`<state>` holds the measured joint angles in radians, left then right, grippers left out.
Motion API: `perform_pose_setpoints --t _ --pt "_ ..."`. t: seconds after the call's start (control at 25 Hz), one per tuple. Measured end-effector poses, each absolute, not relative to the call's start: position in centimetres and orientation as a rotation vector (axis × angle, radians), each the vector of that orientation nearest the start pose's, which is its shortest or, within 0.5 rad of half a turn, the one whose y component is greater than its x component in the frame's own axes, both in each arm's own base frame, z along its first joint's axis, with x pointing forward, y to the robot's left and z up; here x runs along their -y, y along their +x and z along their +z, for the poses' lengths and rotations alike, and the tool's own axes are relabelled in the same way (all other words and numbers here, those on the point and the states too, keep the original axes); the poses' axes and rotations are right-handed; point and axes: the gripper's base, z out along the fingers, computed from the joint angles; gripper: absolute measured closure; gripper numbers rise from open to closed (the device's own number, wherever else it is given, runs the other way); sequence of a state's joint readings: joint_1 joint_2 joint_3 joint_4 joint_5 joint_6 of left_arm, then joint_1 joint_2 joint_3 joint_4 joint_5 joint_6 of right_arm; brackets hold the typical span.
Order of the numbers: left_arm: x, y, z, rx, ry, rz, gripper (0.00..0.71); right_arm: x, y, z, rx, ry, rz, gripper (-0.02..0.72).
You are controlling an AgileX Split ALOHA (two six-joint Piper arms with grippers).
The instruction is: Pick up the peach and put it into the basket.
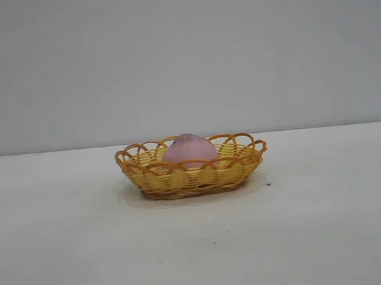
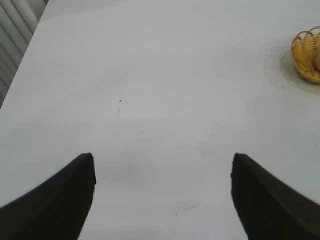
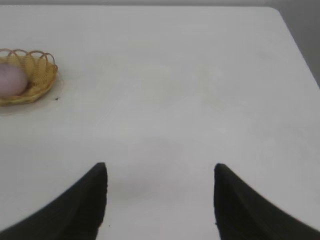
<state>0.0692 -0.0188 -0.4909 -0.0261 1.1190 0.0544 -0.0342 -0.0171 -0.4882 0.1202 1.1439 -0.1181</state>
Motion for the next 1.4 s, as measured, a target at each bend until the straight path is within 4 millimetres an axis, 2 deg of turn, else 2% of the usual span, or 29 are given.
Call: perform_pose_setpoints --t 0.32,1.4 --pt "0.26 -0.91 26.99 -2.094 -0.013 0.046 0.185 -0.9 -1.08 26.78 -2.108 -0.21 0.119 0.307" --pt "0.16 -0.92 26.99 -2.094 -0.014 0.06 0.185 -0.9 -1.08 26.78 -2.108 -0.208 0.12 0.307"
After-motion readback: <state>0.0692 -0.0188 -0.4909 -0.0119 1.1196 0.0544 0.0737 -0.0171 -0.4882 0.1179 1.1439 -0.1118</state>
